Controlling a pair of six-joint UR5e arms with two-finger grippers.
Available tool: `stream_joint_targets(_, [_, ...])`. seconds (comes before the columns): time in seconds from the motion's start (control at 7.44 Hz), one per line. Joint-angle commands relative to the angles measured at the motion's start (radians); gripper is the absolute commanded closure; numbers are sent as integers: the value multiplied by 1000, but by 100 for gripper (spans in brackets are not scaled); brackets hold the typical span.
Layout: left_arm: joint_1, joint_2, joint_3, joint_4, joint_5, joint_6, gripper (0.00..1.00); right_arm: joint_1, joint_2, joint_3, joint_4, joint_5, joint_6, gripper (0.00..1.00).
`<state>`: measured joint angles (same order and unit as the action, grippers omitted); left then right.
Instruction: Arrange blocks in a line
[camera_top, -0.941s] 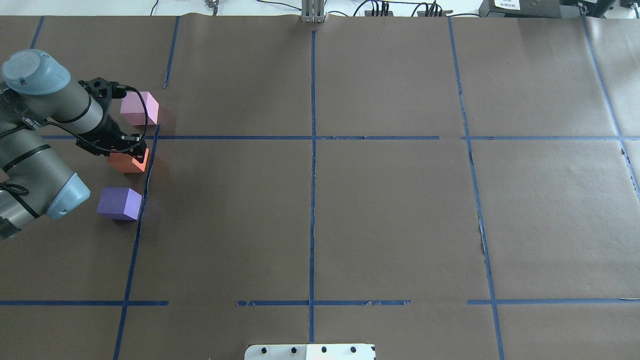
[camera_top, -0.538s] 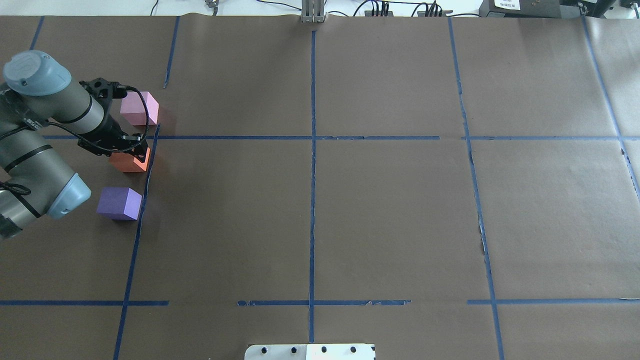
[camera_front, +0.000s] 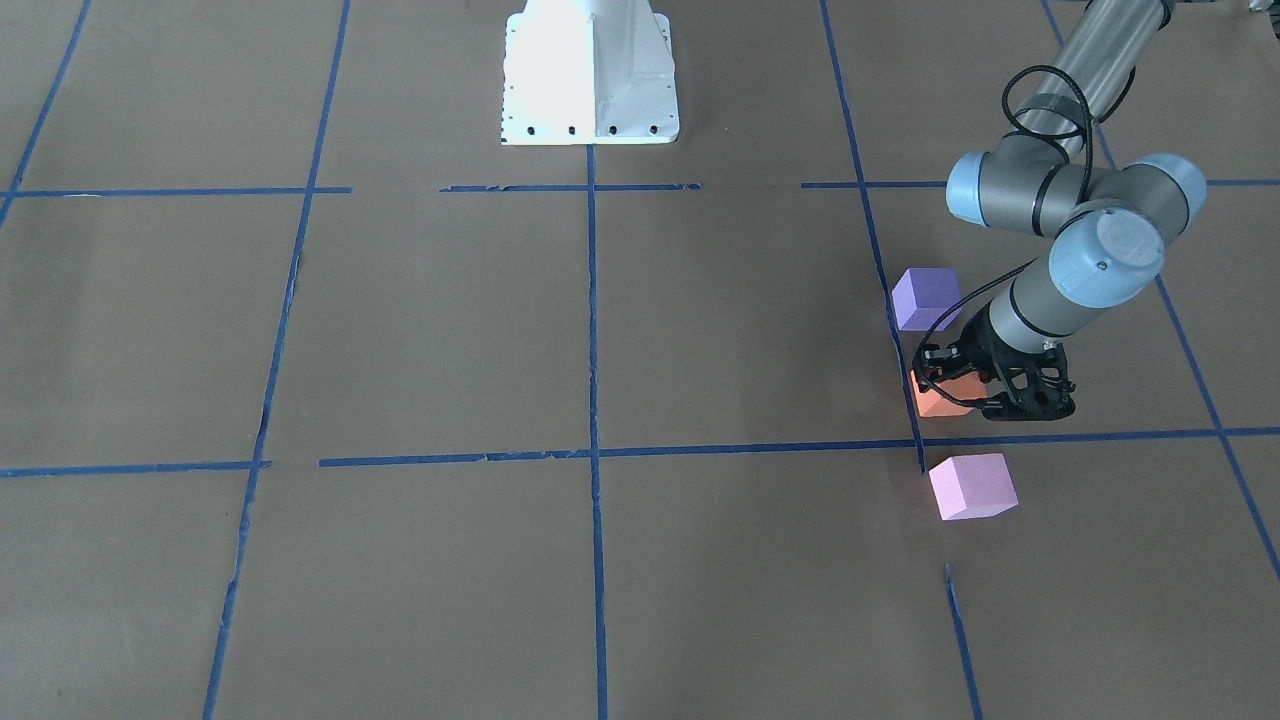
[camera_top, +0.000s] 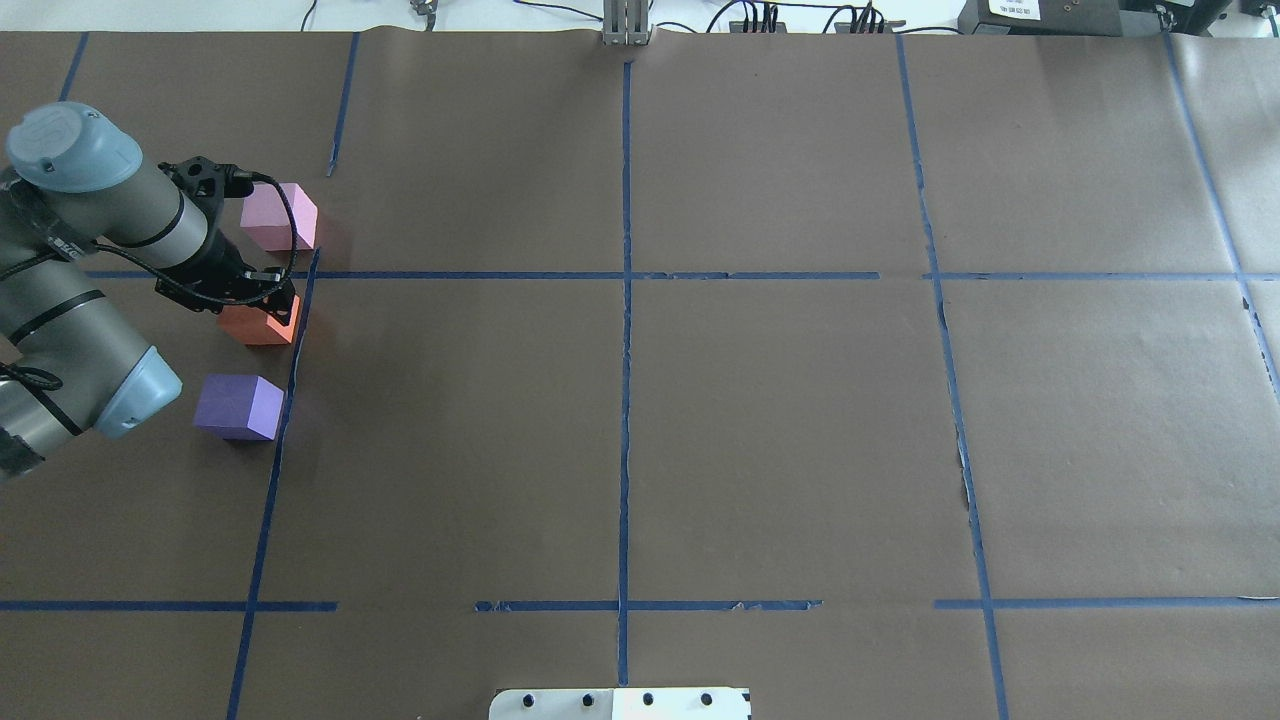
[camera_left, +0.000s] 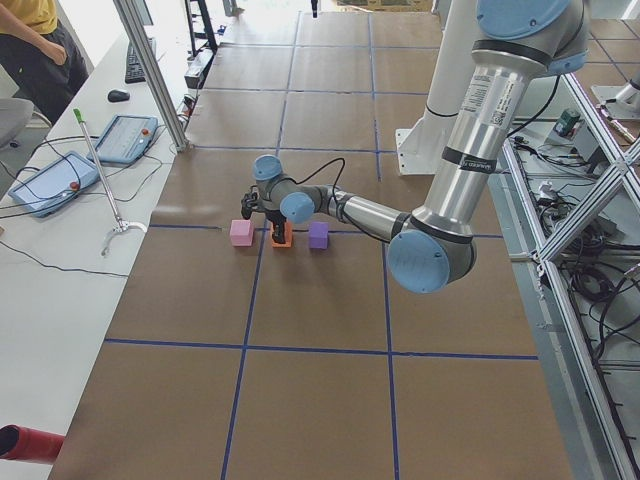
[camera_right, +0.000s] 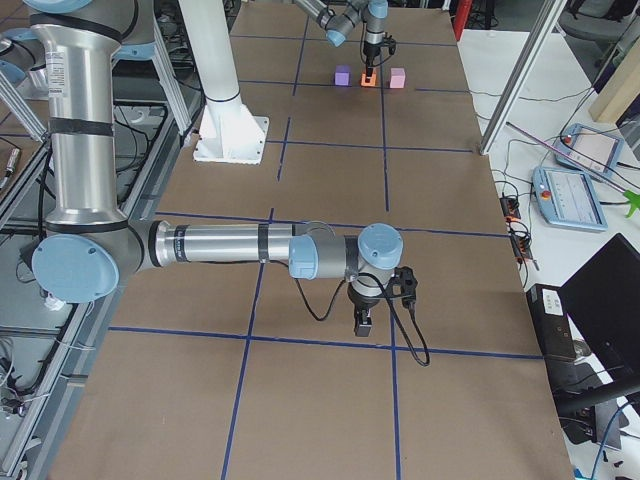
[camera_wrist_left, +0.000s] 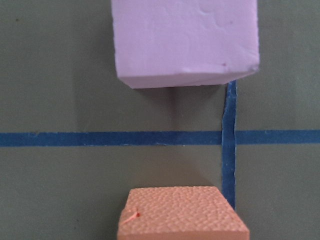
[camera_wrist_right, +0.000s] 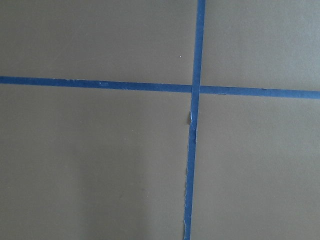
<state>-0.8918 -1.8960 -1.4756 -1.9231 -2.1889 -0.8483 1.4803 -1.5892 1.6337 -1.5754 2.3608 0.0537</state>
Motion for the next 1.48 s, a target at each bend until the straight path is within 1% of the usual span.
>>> stream_joint_targets(0.0, [1,0,6,-8,1,0,8,0,0,0,2,0,0,0])
stream_joint_targets(0.13, [-1,0,14,-10,1,2,1,0,0,0,2,0,0,0])
stream_joint_targets(0.4, [-1,0,11,-11,1,2,1,0,0,0,0,0,0,0])
stream_joint_targets(0.67, [-9,8,-21,-13,3,-2,0,0,0,0,0,0,0,0])
stream_joint_targets(0.81, [-15,14,-60,-11,3,-2,0,0,0,0,2,0,0,0])
stream_joint_targets(0.94, [-45,26,-105,2,3,0,0,0,0,0,2,0,0,0])
stream_joint_targets(1.08, [-62,56,-156,30,3,2,0,0,0,0,2,0,0,0])
stream_joint_targets(1.21, [-81,61,-211,88,1,3,0,0,0,0,2,0,0,0])
stream_joint_targets(1.34, [-146,54,-295,208,-2,12,0,0,0,0,2,0,0,0])
